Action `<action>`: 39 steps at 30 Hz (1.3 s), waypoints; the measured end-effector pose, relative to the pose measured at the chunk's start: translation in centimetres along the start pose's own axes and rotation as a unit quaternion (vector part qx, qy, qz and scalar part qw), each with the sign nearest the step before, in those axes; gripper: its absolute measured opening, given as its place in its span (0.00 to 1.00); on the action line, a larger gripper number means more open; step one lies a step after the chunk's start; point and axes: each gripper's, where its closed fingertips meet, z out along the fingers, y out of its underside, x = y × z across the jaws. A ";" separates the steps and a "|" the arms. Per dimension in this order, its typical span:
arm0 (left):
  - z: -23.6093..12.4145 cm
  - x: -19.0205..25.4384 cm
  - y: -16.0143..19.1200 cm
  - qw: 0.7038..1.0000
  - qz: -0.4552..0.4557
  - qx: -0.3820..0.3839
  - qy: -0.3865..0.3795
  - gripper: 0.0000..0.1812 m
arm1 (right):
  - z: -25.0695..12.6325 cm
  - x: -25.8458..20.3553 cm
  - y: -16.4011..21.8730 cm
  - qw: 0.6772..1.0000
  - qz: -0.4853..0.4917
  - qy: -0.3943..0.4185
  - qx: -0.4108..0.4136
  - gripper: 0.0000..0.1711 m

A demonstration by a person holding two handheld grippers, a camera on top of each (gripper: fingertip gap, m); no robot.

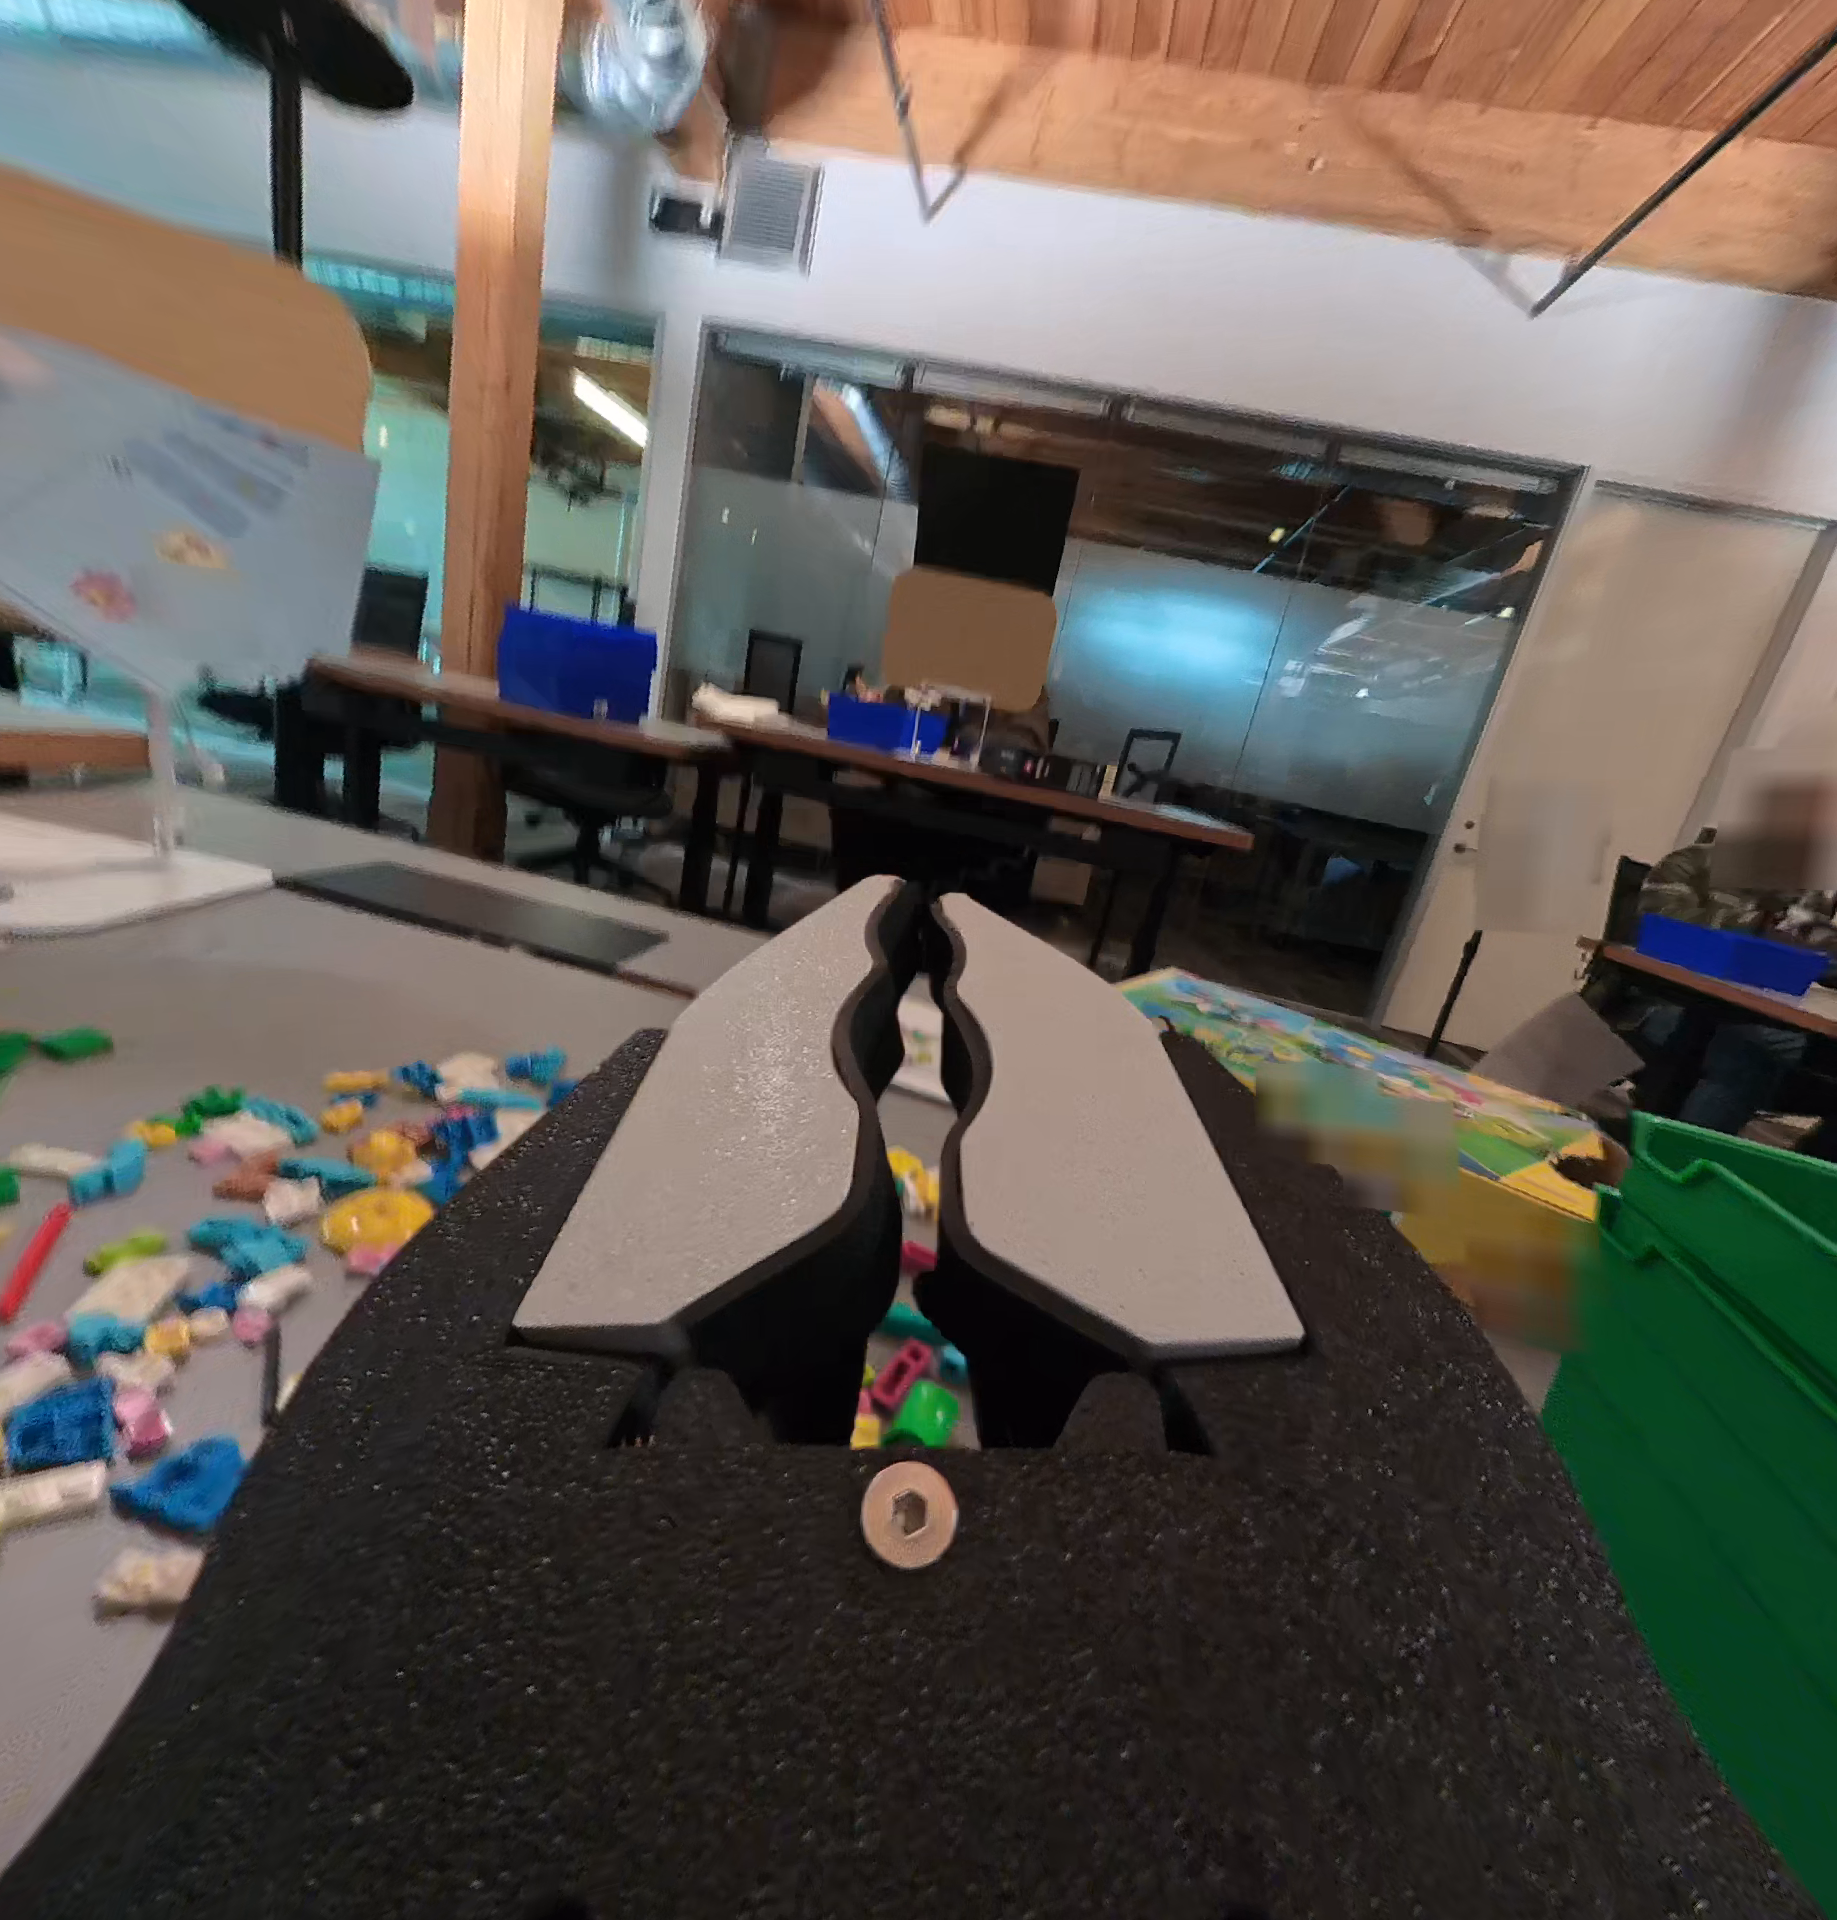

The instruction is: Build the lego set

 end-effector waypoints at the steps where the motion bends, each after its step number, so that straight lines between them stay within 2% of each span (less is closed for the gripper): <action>1: 0.0 0.0 0.0 1.000 0.000 0.000 -0.001 0.00 | 0.5 0.0 1.2 0.999 0.001 -0.014 -0.029 0.03; 4: 0.0 0.0 0.0 1.000 0.003 -0.003 -0.001 0.00 | 2.3 -0.9 4.4 0.985 0.031 -0.120 -0.121 0.11; 7: 0.1 0.1 0.1 1.000 0.006 -0.004 0.000 0.00 | 4.5 -0.2 7.7 0.950 -0.025 -0.223 -0.220 0.14; 10: 0.1 0.0 0.1 1.000 0.004 -0.006 0.000 0.00 | 6.7 0.5 10.6 0.887 -0.074 -0.333 -0.311 0.18; 14: 0.2 -0.1 0.3 1.000 0.000 -0.009 -0.001 0.00 | 8.4 0.7 14.4 0.775 -0.180 -0.472 -0.379 0.20; 17: 0.2 -0.1 0.4 1.000 0.001 -0.011 -0.001 0.00 | 9.5 0.6 16.5 0.707 -0.208 -0.520 -0.431 0.20; 23: 0.2 -0.2 0.5 1.000 -0.004 -0.012 -0.004 0.00 | 10.4 1.0 19.5 0.618 -0.207 -0.554 -0.518 0.17; 29: 0.2 -0.2 0.5 1.000 -0.007 -0.012 -0.001 0.00 | 10.0 1.2 20.4 0.578 -0.233 -0.564 -0.542 0.16; 30: 0.2 -0.2 0.5 1.000 -0.007 -0.012 0.000 0.00 | 10.0 1.3 20.6 0.576 -0.241 -0.560 -0.545 0.13; 31: 0.2 -0.2 0.5 1.000 -0.008 -0.012 -0.001 0.00 | 10.0 1.4 20.6 0.576 -0.242 -0.556 -0.548 0.10; 39: 0.1 -0.4 0.5 1.000 -0.012 -0.009 -0.003 0.00 | 7.8 4.7 17.8 0.600 -0.233 -0.512 -0.569 0.09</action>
